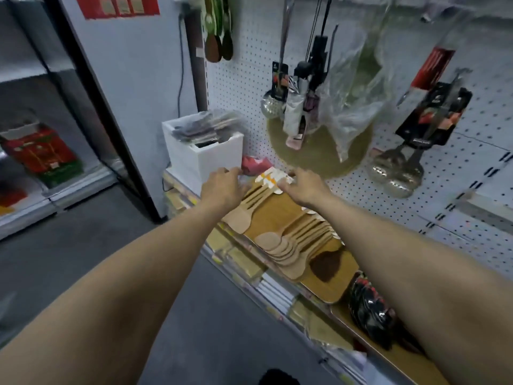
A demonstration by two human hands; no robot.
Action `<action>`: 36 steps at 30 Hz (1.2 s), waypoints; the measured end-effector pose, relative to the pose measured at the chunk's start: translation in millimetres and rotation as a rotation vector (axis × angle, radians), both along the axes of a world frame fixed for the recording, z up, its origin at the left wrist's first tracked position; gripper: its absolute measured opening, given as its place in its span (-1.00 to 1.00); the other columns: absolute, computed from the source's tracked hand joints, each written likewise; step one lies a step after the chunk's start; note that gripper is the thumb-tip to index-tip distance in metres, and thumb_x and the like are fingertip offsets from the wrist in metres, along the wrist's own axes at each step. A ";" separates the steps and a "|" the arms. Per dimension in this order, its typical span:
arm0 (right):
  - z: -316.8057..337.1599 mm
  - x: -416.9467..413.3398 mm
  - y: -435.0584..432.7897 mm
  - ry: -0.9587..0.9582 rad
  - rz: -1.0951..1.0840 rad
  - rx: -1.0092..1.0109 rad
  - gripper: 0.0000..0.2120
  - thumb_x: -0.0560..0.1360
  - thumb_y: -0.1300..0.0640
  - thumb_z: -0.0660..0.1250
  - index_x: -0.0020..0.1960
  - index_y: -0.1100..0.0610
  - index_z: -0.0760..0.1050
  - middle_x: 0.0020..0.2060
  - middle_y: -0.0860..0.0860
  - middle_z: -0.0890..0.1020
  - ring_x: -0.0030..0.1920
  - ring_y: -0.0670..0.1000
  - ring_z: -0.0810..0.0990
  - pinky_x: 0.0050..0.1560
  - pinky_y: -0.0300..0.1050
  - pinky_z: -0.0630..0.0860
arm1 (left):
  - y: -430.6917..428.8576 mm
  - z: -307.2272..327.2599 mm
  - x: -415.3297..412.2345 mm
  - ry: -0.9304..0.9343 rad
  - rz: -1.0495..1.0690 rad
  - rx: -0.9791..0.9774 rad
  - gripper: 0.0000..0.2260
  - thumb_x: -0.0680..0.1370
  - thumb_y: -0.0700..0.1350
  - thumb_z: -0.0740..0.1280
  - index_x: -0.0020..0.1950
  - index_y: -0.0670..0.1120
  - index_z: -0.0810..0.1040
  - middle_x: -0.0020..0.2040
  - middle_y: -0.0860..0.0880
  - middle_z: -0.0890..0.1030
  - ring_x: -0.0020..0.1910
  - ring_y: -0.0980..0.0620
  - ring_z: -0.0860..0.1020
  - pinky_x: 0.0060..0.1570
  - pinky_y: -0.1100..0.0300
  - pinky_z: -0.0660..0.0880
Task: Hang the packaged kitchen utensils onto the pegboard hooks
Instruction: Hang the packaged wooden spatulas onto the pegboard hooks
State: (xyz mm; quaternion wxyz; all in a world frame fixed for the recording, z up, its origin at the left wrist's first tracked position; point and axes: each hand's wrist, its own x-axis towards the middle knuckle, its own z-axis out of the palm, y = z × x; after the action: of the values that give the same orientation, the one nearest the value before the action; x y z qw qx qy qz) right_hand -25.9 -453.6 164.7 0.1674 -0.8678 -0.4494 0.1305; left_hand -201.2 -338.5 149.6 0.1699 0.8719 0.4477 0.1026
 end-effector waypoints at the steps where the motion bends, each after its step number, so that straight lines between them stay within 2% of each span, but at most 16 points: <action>1: -10.6 3.5 6.0 0.015 -0.021 -0.023 -0.44 0.56 -0.22 0.31 0.42 0.10 0.45 0.37 0.15 0.50 0.35 0.20 0.47 0.25 0.05 0.47 | 10.8 -12.6 5.4 0.006 -0.020 -0.034 -0.53 0.58 0.18 0.27 0.44 0.02 0.41 0.32 -0.19 0.48 0.31 -0.23 0.44 0.25 -0.11 0.45; 4: -41.3 22.7 24.5 0.077 -0.093 -0.082 -0.48 0.56 -0.17 0.33 0.40 0.10 0.46 0.34 0.12 0.54 0.33 0.18 0.50 0.24 0.02 0.47 | 40.9 -49.0 27.2 0.040 -0.099 -0.121 -0.52 0.58 0.17 0.28 0.46 0.01 0.40 0.35 -0.20 0.47 0.32 -0.24 0.44 0.27 -0.10 0.43; 8: -94.9 53.7 55.1 0.175 -0.205 -0.128 -0.41 0.57 -0.20 0.32 0.43 0.17 0.44 0.36 0.14 0.53 0.33 0.17 0.51 0.22 -0.03 0.44 | 84.1 -99.1 56.8 0.051 -0.159 -0.177 -0.51 0.57 0.18 0.30 0.43 -0.01 0.43 0.43 -0.19 0.41 0.31 -0.23 0.47 0.29 -0.07 0.44; 12: -159.8 73.4 74.3 0.353 -0.361 -0.147 -0.43 0.56 -0.17 0.35 0.39 0.21 0.46 0.29 0.15 0.57 0.28 0.16 0.54 0.14 -0.07 0.43 | 117.1 -147.6 83.4 0.076 -0.191 -0.268 -0.54 0.59 0.15 0.30 0.42 -0.04 0.45 0.34 -0.14 0.52 0.27 -0.18 0.51 0.18 0.01 0.46; 16: -213.1 84.6 86.7 0.484 -0.481 -0.180 -0.53 0.57 -0.15 0.35 0.26 0.21 0.56 0.21 0.14 0.63 0.23 0.16 0.58 0.04 -0.12 0.40 | 143.1 -196.2 100.9 0.053 -0.194 -0.412 -0.54 0.58 0.15 0.33 0.39 -0.07 0.48 0.29 -0.15 0.58 0.22 -0.15 0.55 0.17 0.02 0.48; 20: -247.5 92.8 96.6 0.571 -0.600 -0.175 -0.53 0.58 -0.13 0.35 0.32 0.18 0.53 0.24 0.12 0.61 0.25 0.17 0.56 0.08 -0.12 0.41 | 161.3 -236.4 119.9 0.060 -0.186 -0.490 -0.56 0.57 0.18 0.32 0.33 -0.06 0.52 0.20 -0.12 0.62 0.15 -0.16 0.58 0.09 -0.04 0.54; 22: -261.3 100.5 101.0 0.604 -0.668 -0.142 -0.57 0.57 -0.12 0.36 0.29 0.15 0.55 0.22 0.10 0.64 0.22 0.16 0.58 0.05 -0.13 0.43 | 165.8 -248.2 134.7 0.065 -0.224 -0.528 -0.59 0.58 0.15 0.31 0.30 -0.09 0.52 0.16 -0.12 0.62 0.13 -0.16 0.57 0.04 0.04 0.50; 24: -274.1 109.1 104.5 0.600 -0.723 -0.105 -0.60 0.58 -0.10 0.36 0.29 0.12 0.58 0.20 0.08 0.66 0.21 0.16 0.60 0.04 -0.13 0.43 | 169.7 -260.3 152.2 0.071 -0.228 -0.568 -0.60 0.59 0.11 0.32 0.31 -0.11 0.50 0.17 -0.12 0.59 0.15 -0.15 0.55 0.06 0.09 0.46; 26: -286.6 117.1 108.3 0.569 -0.755 -0.114 -0.62 0.58 -0.09 0.34 0.28 0.12 0.60 0.15 0.09 0.68 0.16 0.16 0.62 -0.02 -0.12 0.42 | 172.4 -273.8 168.2 0.091 -0.197 -0.566 -0.61 0.57 0.13 0.33 0.28 -0.07 0.49 0.14 -0.11 0.59 0.12 -0.15 0.55 0.14 -0.02 0.51; 28: -297.5 123.9 114.8 0.549 -0.797 -0.128 -0.64 0.58 -0.08 0.35 0.24 0.13 0.62 0.06 0.09 0.70 0.09 0.15 0.65 -0.06 -0.10 0.47 | 171.9 -285.7 179.3 0.132 -0.156 -0.528 -0.64 0.55 0.14 0.34 0.21 -0.07 0.48 0.08 -0.12 0.60 0.08 -0.17 0.56 0.09 -0.11 0.54; 30: -306.4 130.1 121.5 0.523 -0.865 -0.134 -0.66 0.56 -0.08 0.38 0.16 0.16 0.63 -0.02 0.10 0.70 0.03 0.14 0.66 -0.06 -0.06 0.55 | 168.1 -292.6 189.1 0.210 -0.127 -0.455 -0.64 0.56 0.14 0.34 0.20 -0.09 0.46 0.04 -0.14 0.61 0.07 -0.20 0.57 0.05 -0.11 0.55; 33: -313.6 130.5 128.2 0.481 -0.946 -0.178 -0.61 0.51 -0.10 0.44 0.06 0.22 0.51 -0.08 0.06 0.64 -0.04 0.10 0.63 -0.16 -0.05 0.51 | 164.3 -298.0 198.7 0.256 -0.125 -0.384 -0.69 0.57 0.05 0.34 0.19 -0.11 0.44 0.07 -0.15 0.61 0.09 -0.21 0.56 0.03 -0.10 0.55; 36: -316.5 128.4 133.8 0.433 -0.932 -0.259 -0.53 0.47 -0.14 0.47 0.12 0.20 0.47 -0.03 0.07 0.63 -0.01 0.13 0.64 -0.15 -0.03 0.54 | 167.8 -304.5 204.0 0.257 -0.122 -0.357 -0.78 0.58 -0.03 0.33 0.15 -0.10 0.46 0.06 -0.16 0.62 0.09 -0.21 0.57 0.02 -0.07 0.54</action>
State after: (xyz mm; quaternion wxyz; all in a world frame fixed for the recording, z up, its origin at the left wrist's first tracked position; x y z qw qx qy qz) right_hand 102.5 -319.8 -151.9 0.1879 -0.9422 0.0488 0.2729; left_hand 2.8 -170.6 -154.9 0.2690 0.8594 0.4231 -0.1006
